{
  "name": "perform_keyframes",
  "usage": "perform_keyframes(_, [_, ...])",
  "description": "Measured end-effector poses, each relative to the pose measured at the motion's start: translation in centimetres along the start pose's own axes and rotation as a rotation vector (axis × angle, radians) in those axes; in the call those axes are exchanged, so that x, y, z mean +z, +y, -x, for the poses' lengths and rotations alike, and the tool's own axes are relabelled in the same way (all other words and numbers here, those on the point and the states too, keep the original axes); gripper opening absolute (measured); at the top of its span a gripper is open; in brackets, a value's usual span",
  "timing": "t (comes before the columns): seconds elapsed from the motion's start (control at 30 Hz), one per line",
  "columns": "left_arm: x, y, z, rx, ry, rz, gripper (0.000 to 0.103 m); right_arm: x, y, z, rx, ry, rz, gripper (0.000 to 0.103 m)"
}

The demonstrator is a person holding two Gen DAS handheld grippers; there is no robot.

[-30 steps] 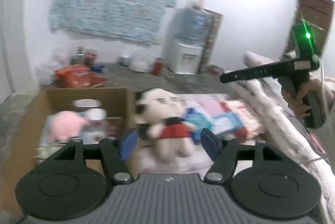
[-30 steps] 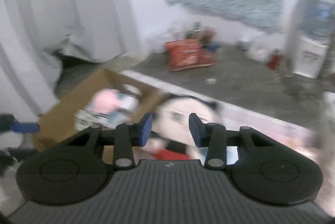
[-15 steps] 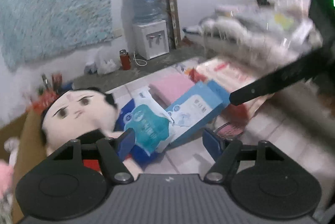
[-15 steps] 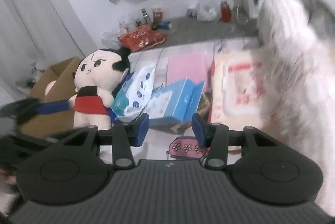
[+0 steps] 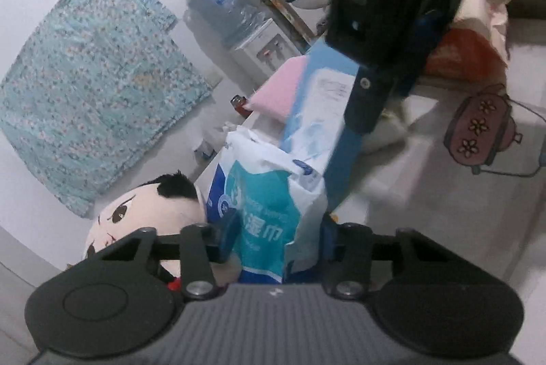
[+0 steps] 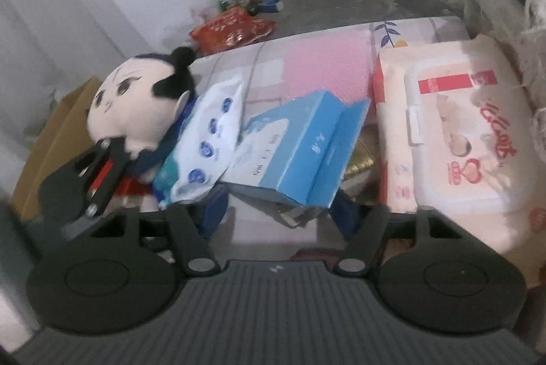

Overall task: Organize soft objects
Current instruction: 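Grasp the blue-white wet wipes pack with the left tool while the right tool reaches the blue box, then grasp the blue bandage box with the right tool while the left tool lifts the wipes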

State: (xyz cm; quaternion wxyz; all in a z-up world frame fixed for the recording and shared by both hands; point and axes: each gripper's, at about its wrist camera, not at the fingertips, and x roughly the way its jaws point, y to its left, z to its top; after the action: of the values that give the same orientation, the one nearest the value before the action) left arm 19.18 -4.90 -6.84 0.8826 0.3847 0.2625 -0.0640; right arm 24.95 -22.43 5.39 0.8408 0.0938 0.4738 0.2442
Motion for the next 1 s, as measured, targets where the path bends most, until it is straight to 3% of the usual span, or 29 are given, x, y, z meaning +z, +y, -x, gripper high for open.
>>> perform_keyframes(0.03, [-0.1,-0.1,0.3,0.005,-0.004,-0.006,0.039,-0.1,-0.1,-0.2,0.01,0.002,0.0,0.011])
perform_keyframes(0.1, [-0.5,-0.2,1.1,0.01,-0.014,-0.014,0.038,-0.4,-0.4,-0.3,0.03,0.011,-0.016,0.004])
perform_keyframes(0.4, [-1.8,-0.7,7.5,-0.127,-0.016,-0.033,0.039,-3.8,0.6,3.4,0.069,0.074,0.025,0.003])
perform_keyframes(0.5, [-3.1,-1.1,10.5,-0.172,-0.006,-0.035,0.039,-3.9,2.5,5.7,-0.004,0.02,0.174,0.006])
perform_keyframes(0.53, [-3.7,-1.1,11.5,-0.18,-0.002,-0.041,0.039,-3.6,3.0,6.2,-0.013,0.009,0.222,0.018])
perform_keyframes(0.57, [-4.2,-1.0,12.1,-0.187,0.003,-0.045,0.039,-3.0,3.4,6.4,-0.014,0.018,0.261,0.044])
perform_keyframes(0.63, [-5.1,-0.9,13.1,-0.192,0.016,-0.049,0.041,-1.6,3.6,5.9,-0.026,0.033,0.276,0.076])
perform_keyframes(0.8, [-6.5,0.1,14.0,-0.231,0.058,0.043,0.044,1.1,3.6,2.3,-0.037,0.032,0.166,0.079])
perform_keyframes(0.93, [-7.6,1.6,14.9,-0.23,0.078,0.146,0.044,1.9,3.5,-2.3,0.001,0.135,0.009,0.08])
perform_keyframes(1.0, [-8.3,2.5,15.2,-0.213,0.077,0.171,0.045,1.7,3.9,-3.2,-0.004,0.143,-0.019,0.088])
